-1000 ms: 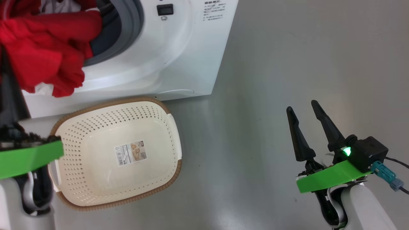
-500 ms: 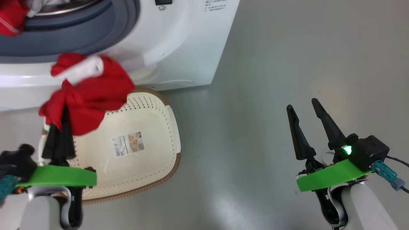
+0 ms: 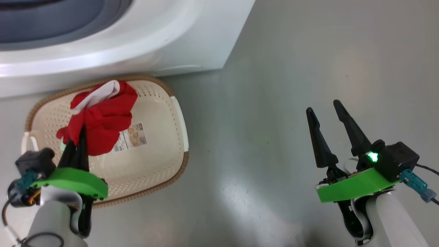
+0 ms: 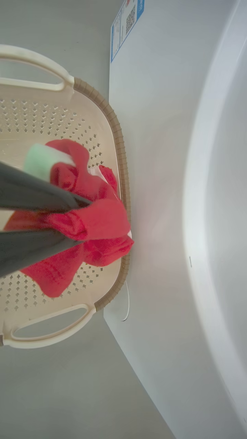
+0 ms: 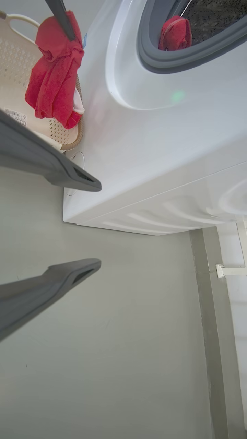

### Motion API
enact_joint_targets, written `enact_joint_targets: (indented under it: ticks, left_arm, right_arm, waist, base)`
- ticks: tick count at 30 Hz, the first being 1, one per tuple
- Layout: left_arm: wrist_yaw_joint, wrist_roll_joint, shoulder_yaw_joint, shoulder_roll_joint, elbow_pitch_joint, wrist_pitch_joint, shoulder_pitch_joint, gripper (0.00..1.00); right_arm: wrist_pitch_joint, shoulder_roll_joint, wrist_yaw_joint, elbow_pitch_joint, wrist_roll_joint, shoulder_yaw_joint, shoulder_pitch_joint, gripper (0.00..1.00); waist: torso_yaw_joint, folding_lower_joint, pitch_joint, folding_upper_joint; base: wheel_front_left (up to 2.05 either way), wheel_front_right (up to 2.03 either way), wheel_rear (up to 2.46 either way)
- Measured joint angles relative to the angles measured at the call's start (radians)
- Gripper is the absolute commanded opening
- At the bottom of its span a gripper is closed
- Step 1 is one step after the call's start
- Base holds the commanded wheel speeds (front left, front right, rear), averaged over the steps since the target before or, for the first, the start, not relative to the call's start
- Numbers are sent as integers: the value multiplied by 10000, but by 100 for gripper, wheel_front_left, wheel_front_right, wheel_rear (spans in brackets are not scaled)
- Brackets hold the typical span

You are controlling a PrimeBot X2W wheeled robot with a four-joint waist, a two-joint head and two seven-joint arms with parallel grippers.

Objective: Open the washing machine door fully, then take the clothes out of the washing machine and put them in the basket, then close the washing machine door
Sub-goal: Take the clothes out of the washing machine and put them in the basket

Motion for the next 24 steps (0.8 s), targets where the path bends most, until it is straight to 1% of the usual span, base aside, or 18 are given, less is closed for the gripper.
enact_joint_targets:
  ticks: [7,15,17,19,21,23,24]
  left_arm:
    - [0,-8,-449,261,1517,2,-1074,0]
    - [0,-86,-755,339,2512,2,-1990,0]
    - [0,-125,-802,349,2663,2,-2083,9]
    - [0,-224,-802,357,2729,2,-2158,11]
    - [0,-290,-807,359,2754,2,-2179,17]
    - [0,-290,-805,355,2775,2,-2178,27]
    - [0,-290,-802,351,2775,2,-2178,34]
  right_arm:
    - [0,0,0,-100,-203,25,-254,100]
    - [0,-4,0,-240,-353,-13,-432,100]
    - [0,-4,0,-270,-355,-19,-567,100]
    - [0,-4,0,-301,-360,-27,-576,100]
    - [0,-4,0,-297,-391,-27,-575,100]
    - [0,-4,0,-297,-399,-31,-575,100]
    - [0,-4,0,-297,-401,-33,-575,100]
  waist:
    - [-25,0,721,0]
    - [41,0,1505,0]
    - [56,0,1640,0]
    - [70,0,1728,0]
    - [86,1,1752,0]
    - [92,0,1707,0]
    - [95,0,1675,0]
  base:
    - [0,0,0]
    - [0,0,0]
    - [0,0,0]
    - [0,0,0]
    - [0,0,0]
    - [0,0,0]
    - [0,0,0]
